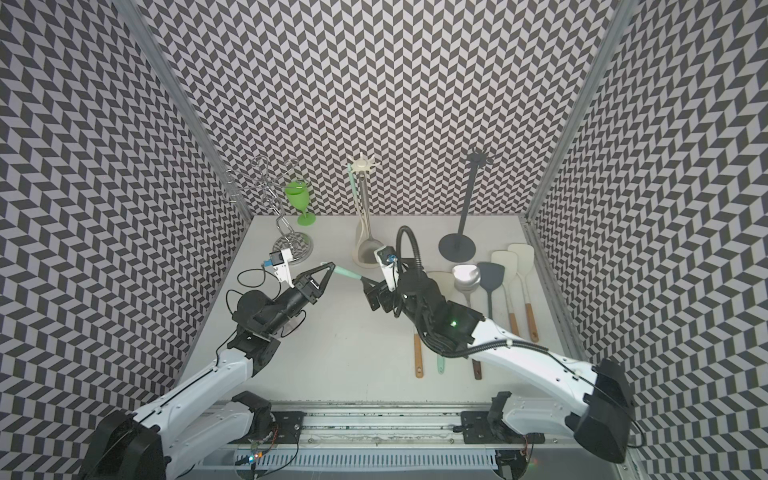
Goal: Take the spatula off the kitchen utensil rack
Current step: Place the spatula at the center of the board.
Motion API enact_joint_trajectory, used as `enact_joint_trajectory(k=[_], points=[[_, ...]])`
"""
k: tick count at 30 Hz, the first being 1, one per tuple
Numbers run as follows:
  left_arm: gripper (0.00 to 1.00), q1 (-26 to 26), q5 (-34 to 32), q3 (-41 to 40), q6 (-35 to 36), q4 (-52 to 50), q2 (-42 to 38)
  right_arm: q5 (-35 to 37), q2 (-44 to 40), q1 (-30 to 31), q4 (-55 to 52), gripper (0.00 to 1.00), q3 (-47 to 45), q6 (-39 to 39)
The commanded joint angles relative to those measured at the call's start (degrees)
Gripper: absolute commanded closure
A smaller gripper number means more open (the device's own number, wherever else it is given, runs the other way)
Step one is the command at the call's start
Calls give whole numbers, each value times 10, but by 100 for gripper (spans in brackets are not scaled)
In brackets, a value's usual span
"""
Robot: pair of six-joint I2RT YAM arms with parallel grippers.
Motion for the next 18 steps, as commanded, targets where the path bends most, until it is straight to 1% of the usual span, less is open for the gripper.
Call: enact_joint_trajectory(k=[1,3,6,8,11,12,13,16,18], points=[[100,-33,-92,17,42,99,9,-42,-36,0,27,0,-16,133],[100,-52,-122,22,63,129,23,-60,-47,0,12,0,-10,182],[100,-82,-147,29,108,194,53,-84,-62,-8,18,0,-19,259],[100,-104,-170,35,142,227,72,-127,-66,-30,25,1,-23,315],[100,-135,-199,45,196,260,93,-211,-71,-79,51,5,-38,408],[100,-146,-211,49,217,268,98,-245,-73,-102,64,6,-47,452],[100,-156,-222,53,235,272,103,-285,-75,-128,83,6,-60,500],[100,-185,-244,55,285,290,113,-380,-76,-185,161,12,-101,626],[100,-201,-257,49,305,306,117,-402,-71,-203,208,14,-126,700]])
